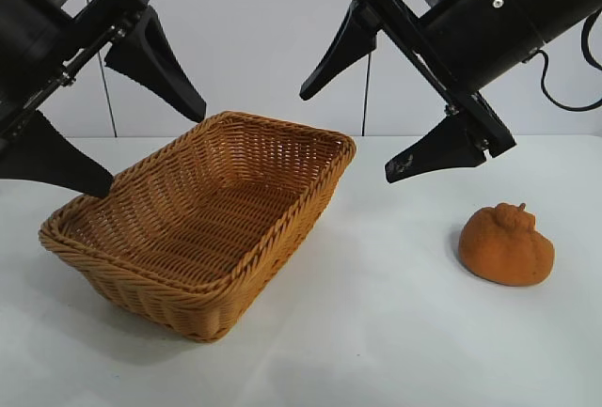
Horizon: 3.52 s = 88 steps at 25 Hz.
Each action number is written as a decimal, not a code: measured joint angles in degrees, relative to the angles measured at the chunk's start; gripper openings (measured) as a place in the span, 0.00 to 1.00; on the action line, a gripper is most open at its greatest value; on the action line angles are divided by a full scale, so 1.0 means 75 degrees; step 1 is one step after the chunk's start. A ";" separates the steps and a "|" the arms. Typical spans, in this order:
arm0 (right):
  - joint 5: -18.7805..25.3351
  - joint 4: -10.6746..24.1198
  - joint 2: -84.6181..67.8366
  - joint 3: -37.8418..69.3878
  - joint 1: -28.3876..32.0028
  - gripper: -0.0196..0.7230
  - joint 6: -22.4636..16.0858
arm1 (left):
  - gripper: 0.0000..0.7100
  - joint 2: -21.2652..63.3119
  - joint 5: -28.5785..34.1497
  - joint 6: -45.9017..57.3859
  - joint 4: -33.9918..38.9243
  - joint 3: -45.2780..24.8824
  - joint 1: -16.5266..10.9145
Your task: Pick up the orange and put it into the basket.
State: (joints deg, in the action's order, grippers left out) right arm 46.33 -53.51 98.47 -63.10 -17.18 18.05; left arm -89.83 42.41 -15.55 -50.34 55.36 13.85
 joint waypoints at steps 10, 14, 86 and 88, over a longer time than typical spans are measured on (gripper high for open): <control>-0.0006 0.0000 0.0000 0.0000 0.0000 0.96 0.0000 | 0.98 0.0090 0.0258 0.0201 0.0008 0.0000 0.0000; -0.0006 0.0000 0.0000 0.0000 0.0000 0.96 0.0000 | 0.98 0.0421 0.0602 0.1168 0.0129 0.0000 0.0000; 0.0015 0.0000 0.0000 0.0000 0.0000 0.96 -0.0076 | 0.12 -0.2082 -0.0765 0.8597 0.4071 0.1183 0.0194; 0.0015 0.0000 0.0000 0.0000 0.0000 0.96 -0.0076 | 0.12 -0.2082 -0.0575 0.8128 0.4033 0.1267 0.0008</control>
State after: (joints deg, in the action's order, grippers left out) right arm 46.44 -53.51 98.47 -63.10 -17.18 17.47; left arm -105.45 38.09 45.40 -20.09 64.86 13.91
